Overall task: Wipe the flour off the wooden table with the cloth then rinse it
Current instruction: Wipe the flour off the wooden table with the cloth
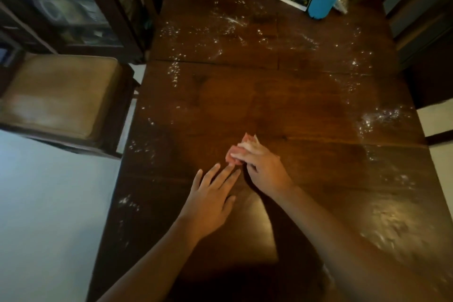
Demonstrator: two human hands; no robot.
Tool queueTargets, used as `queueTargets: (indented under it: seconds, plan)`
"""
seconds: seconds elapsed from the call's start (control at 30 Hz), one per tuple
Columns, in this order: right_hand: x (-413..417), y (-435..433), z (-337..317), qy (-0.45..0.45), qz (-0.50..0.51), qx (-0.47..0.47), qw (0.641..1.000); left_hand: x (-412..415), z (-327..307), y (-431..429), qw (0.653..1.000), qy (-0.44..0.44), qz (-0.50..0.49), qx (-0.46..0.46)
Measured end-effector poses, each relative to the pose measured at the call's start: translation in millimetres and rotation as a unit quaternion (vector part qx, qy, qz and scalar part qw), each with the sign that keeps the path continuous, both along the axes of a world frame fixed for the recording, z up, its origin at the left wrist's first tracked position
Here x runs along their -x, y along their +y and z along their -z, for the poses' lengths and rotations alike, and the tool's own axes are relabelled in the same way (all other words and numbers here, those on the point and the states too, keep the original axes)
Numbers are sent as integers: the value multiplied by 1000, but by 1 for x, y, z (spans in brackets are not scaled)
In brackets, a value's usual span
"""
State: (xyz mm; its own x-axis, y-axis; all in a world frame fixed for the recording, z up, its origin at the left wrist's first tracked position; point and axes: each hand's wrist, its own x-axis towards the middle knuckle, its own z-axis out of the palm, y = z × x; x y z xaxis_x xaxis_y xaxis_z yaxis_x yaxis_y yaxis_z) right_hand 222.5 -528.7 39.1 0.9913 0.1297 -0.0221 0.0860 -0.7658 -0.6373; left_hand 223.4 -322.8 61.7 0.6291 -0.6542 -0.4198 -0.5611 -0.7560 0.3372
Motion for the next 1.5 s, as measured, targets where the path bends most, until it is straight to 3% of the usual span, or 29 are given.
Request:
queueTargets:
  seconds: [0.13,0.23,0.33,0.4,0.43,0.47,0.57,0.77,0.83,0.9,1.0,1.07,1.13,1.3,1.37,1.5]
  plan:
    - [64,28,-1,39,-128,-5,991,48,-6,79,999,31,28,1]
    - [55,20,-18,89,-186,21,978,71,-6,121,999,46,23,-2]
    - [18,37,-14,58,10,32,998,80,-6,147,998,64,14,-3]
    - [-3,73,-3,39,161,58,984,80,-7,155,997,72,11,1]
    - [-9,95,2,29,186,66,980,79,-8,157,997,75,12,5]
    - [-11,117,5,14,168,64,984,79,-10,159,997,76,12,13]
    - [8,169,5,-16,-7,6,1000,75,-19,169,993,87,-40,62]
    - [94,163,-1,47,-249,-29,967,64,-34,216,978,103,-157,88]
    - [86,151,-4,44,-211,-23,976,58,-32,231,975,105,-180,75]
    - [70,155,-2,26,-71,9,997,50,-29,239,969,87,-213,95]
    - [58,193,8,7,107,35,994,38,-20,246,955,42,-281,84]
    - [62,223,11,6,61,21,998,29,-13,250,935,100,-331,73]
    - [76,238,11,13,-52,11,999,28,-6,255,923,163,-332,108]
    - [109,205,6,38,-218,40,974,45,0,262,944,139,-287,90]
    - [100,191,-2,45,-188,43,980,57,3,265,944,133,-285,97]
    - [57,207,-2,39,62,21,997,84,9,273,912,184,-328,161]
